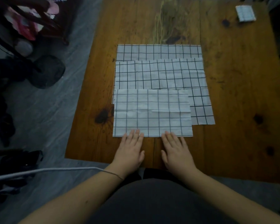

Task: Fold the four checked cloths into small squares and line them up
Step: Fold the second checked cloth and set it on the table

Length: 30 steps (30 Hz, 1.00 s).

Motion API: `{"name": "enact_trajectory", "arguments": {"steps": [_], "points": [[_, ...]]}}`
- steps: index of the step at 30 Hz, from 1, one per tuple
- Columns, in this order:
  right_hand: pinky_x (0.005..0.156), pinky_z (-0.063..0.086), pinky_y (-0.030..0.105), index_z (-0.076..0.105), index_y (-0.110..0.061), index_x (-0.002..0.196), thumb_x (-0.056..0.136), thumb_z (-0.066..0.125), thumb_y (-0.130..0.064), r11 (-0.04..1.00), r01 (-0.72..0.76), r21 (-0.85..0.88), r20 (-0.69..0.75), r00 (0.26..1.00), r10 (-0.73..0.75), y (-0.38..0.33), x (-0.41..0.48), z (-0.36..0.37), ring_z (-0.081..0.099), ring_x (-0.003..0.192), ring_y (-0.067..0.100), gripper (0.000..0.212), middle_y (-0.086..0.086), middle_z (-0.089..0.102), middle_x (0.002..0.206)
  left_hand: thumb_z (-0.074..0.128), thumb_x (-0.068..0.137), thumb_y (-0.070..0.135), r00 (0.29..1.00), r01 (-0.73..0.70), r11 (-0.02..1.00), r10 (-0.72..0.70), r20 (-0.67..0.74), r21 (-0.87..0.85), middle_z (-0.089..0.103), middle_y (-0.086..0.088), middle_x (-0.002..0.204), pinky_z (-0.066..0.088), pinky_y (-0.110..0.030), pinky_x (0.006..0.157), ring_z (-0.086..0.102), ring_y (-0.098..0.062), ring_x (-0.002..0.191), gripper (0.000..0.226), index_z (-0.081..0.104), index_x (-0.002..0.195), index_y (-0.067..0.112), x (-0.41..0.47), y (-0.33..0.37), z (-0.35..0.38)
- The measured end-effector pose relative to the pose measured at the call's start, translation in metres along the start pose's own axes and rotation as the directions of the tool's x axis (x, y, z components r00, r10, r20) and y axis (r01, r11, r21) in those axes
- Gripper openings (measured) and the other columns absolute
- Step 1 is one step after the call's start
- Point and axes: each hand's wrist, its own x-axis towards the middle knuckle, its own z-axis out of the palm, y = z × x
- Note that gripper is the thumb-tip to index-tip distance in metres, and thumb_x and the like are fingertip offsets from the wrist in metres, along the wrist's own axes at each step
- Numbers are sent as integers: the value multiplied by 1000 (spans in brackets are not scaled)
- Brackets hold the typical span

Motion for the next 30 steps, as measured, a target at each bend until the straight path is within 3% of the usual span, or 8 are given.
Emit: {"name": "enact_trajectory", "arguments": {"steps": [5, 11, 16, 18, 20, 24, 27, 30], "points": [[124, 1, 51, 8, -24, 160, 93, 5, -52, 996, 83, -37, 35, 996, -81, -16, 14, 8, -5, 154, 16, 73, -2, 3, 168, 31, 103, 43, 996, -48, 999, 46, 79, 13, -13, -7, 167, -5, -47, 124, -17, -22, 153, 72, -6, 159, 16, 21, 22, 10], [124, -3, 52, -5, -29, 159, 96, 6, -54, 997, -21, -69, 35, 999, 23, 22, 1, 9, -14, 153, 15, 68, -6, -12, 166, 15, 97, 50, 999, -42, 999, 42, -1, -2, -3, -1, 167, -8, -41, 122, -8, -19, 154, 70, 2, 160, 22, 3, -14, 20], [123, -6, 48, -8, -26, 157, 95, 3, -53, 990, -137, -23, 6, 991, 137, 58, -11, 7, -14, 152, 12, 68, -5, -11, 165, 22, 98, 48, 999, 25, 999, -26, -46, -23, 13, -4, 166, 2, -38, 122, 4, -20, 153, 68, 18, 159, 17, -16, -53, 22], [124, -3, 47, 0, -24, 159, 100, 16, -49, 988, -155, 10, -17, 988, 155, 63, -12, 5, -8, 153, 12, 66, -4, -1, 168, 25, 98, 47, 997, 22, 1000, -24, -72, -18, 23, -6, 164, 11, -38, 124, 17, -22, 152, 67, 28, 157, 15, -17, -56, 16], [124, 6, 48, 20, -23, 159, 102, 34, -44, 984, -173, 40, -57, 983, 175, 60, -9, -2, 9, 154, 13, 62, -2, 17, 167, 39, 97, 43, 990, 45, 999, -48, -132, -28, 43, -8, 155, 27, -41, 119, 37, -25, 145, 60, 46, 148, 14, -13, -54, 9], [115, 32, 41, 57, -30, 130, 97, 53, -35, 992, -80, 94, -190, 977, 97, 42, 10, -24, 46, 132, 16, 34, -7, 54, 136, 64, 91, 34, 964, 34, 992, -65, -259, -122, 58, -5, 130, 42, -40, 106, 52, -24, 123, 40, 62, 126, 16, 8, -44, -10], [101, 39, 28, 60, -30, 117, 97, 55, -31, 988, 78, 133, -192, 980, -52, 24, 34, -34, 49, 112, 11, 21, -12, 57, 117, 67, 89, 26, 953, -73, 984, 20, -303, -164, 63, 0, 111, 47, -36, 95, 55, -21, 107, 22, 67, 110, 18, 28, -29, -25], [96, 39, 29, 59, -31, 115, 98, 52, -35, 975, 160, 154, -130, 982, -140, 13, 54, -39, 46, 109, 10, 19, -13, 55, 116, 61, 93, 27, 971, -122, 975, 80, -225, -183, 62, 2, 107, 43, -32, 92, 51, -19, 106, 13, 65, 104, 21, 45, -17, -29]]}}
